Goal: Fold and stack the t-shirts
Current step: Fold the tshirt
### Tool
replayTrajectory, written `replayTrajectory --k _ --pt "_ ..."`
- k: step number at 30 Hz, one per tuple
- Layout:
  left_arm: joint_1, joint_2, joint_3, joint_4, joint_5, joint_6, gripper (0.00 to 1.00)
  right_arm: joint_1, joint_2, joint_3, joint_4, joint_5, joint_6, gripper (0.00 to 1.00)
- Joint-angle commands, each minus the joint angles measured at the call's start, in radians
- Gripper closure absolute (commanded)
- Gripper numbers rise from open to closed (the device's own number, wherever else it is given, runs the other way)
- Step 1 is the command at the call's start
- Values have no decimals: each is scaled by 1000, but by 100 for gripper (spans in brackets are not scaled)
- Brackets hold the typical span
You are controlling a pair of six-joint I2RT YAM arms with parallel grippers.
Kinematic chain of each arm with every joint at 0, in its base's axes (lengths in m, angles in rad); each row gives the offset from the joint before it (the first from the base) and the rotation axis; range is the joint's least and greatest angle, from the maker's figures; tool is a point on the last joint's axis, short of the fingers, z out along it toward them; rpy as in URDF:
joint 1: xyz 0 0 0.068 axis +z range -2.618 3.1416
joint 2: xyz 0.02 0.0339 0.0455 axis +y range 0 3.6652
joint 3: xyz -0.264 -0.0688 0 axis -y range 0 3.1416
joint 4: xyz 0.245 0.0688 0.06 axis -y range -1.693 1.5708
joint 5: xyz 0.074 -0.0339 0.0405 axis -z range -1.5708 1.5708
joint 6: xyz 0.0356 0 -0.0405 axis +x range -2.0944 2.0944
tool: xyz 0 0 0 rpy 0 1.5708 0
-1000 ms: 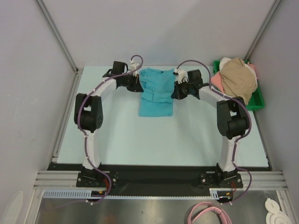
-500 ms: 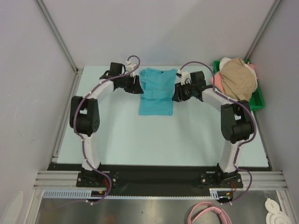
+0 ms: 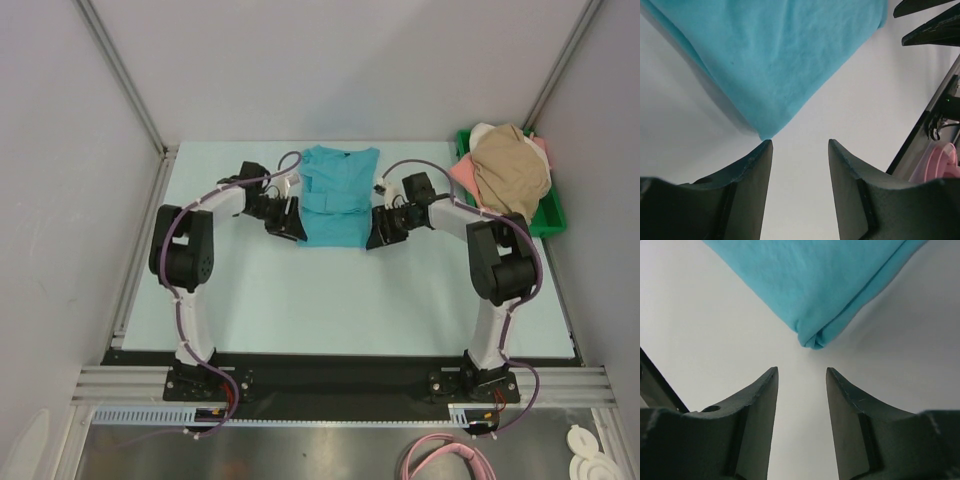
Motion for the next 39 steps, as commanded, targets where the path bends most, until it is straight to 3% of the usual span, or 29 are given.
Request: replayTrajectory --k 1,16,27,39 --pt "5 22 -5 -14 61 20 46 12 42 6 -32 -46 14 51" --pt "20 169 90 -7 84 -19 48 12 153 80 8 -47 40 48" --pt "52 67 9 -39 -9 4 50 -11 145 64 31 -50 50 48" --pt "54 145 78 -33 33 -39 49 -6 168 84 30 -30 55 47"
